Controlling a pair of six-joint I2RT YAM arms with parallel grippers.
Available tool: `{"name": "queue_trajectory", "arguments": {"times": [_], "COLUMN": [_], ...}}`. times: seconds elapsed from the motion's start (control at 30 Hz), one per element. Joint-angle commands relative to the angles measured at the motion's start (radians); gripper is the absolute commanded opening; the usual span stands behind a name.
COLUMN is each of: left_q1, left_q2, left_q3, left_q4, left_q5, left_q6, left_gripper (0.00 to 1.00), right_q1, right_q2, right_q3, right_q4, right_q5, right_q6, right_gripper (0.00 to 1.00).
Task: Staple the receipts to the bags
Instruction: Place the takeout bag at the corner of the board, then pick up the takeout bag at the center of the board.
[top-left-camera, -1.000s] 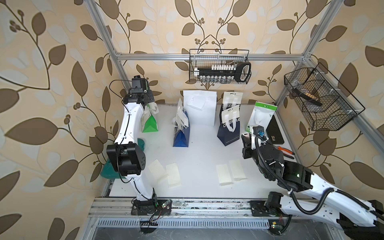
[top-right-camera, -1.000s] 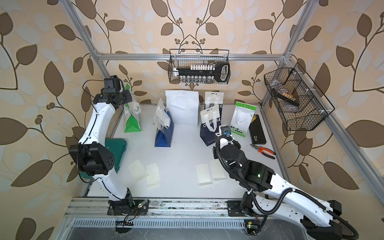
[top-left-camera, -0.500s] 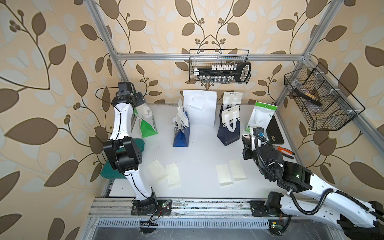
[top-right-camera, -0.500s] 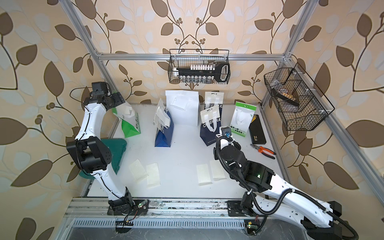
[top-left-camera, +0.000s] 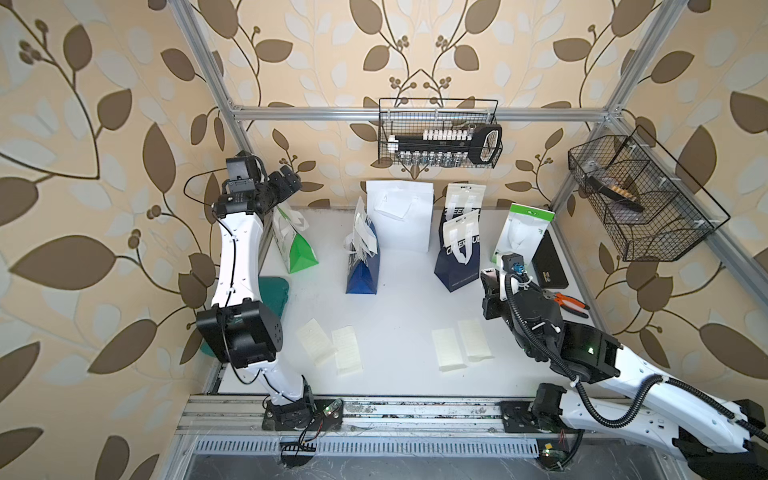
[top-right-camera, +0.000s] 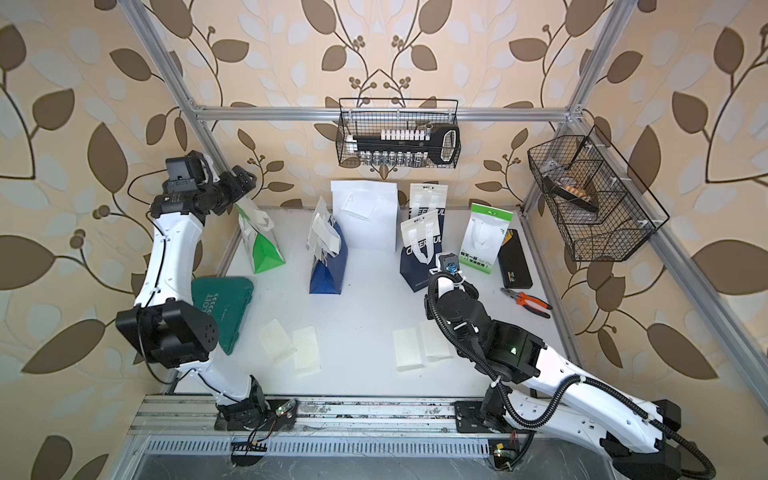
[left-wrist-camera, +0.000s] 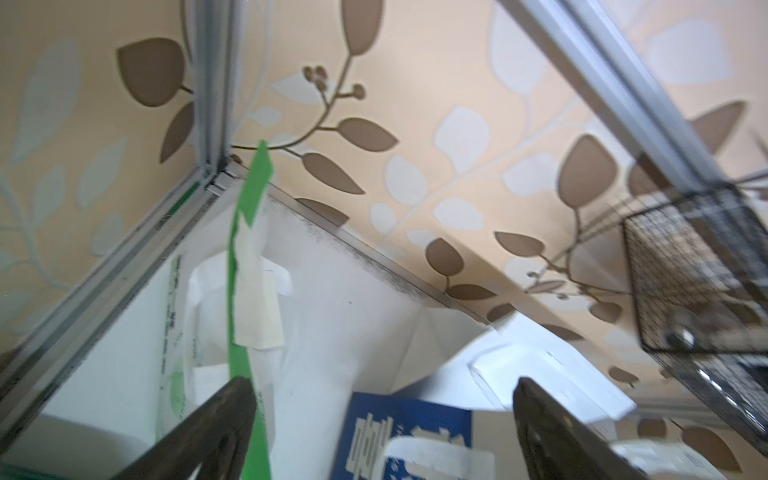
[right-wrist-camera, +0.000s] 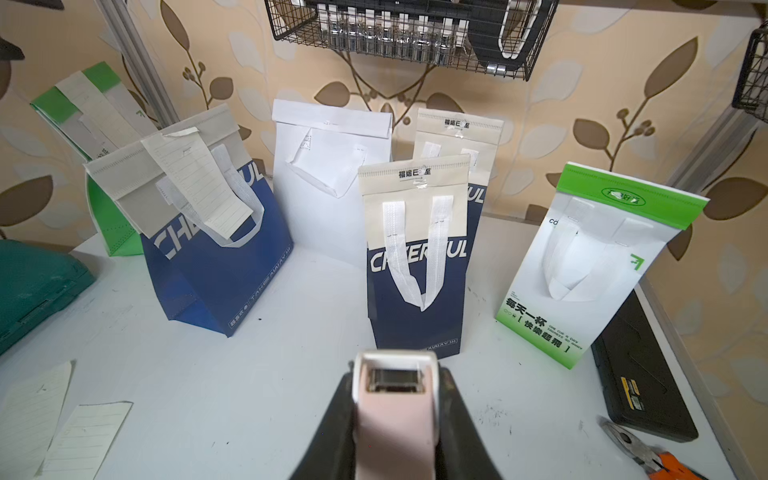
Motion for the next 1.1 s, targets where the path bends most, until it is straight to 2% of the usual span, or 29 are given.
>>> {"name": "queue_trajectory", "arguments": {"times": [0.0,0.1,0.23,0.47,0.57,0.67,0.73,0.83,0.87,0.93,1.07], "left_q1": [-0.155,-0.253,-0.353,-0.386,-0.387,-0.387,-0.387,-0.387,-0.387,-0.386,-0.360], "left_q2": [-0.110,-0.128,-0.117,-0.073,-0.027,0.010,0.005,-0.002,0.002,0.022,0.045], "left_q3": [-0.047,-0.089,-0.127,-0.158,-0.140,-0.141,-0.161,-0.171,-0.164,-0.132,-0.078], "left_q4": [-0.040,-0.102,-0.170,-0.151,-0.174,-0.191,-0.162,-0.123,-0.123,-0.144,-0.170], "left_q5": [0.031,0.021,-0.063,-0.138,-0.130,-0.151,-0.180,-0.193,-0.194,-0.229,-0.287], "left_q6": [0.070,0.129,0.221,0.239,0.247,0.242,0.243,0.246,0.250,0.253,0.266], "left_gripper": [0.92,0.89,0.88,0.81,0.66,0.57,0.41,0.29,0.23,0.00,0.00], "right_q1": [-0.003,-0.004,-0.005,-0.007,-0.007,-0.006,-0.006,-0.006,-0.006,-0.006,-0.010], "right_q2": [0.004,0.004,-0.004,-0.024,-0.042,-0.053,-0.053,-0.059,-0.063,-0.070,-0.077], "right_q3": [-0.005,-0.012,-0.017,-0.018,-0.023,-0.029,-0.027,-0.032,-0.032,-0.039,-0.047], "right_q4": [0.022,0.025,0.026,0.020,0.015,0.012,0.007,0.002,0.000,0.000,0.002], "right_q5": [-0.006,-0.009,-0.011,-0.008,-0.002,0.000,0.004,0.010,0.014,0.018,0.020], "right_q6": [0.016,0.019,0.020,0.018,0.021,0.018,0.018,0.018,0.018,0.016,0.017], "right_gripper": [0.00,0.00,0.00,0.00,0.00,0.00,0.00,0.00,0.00,0.00,0.00]}}
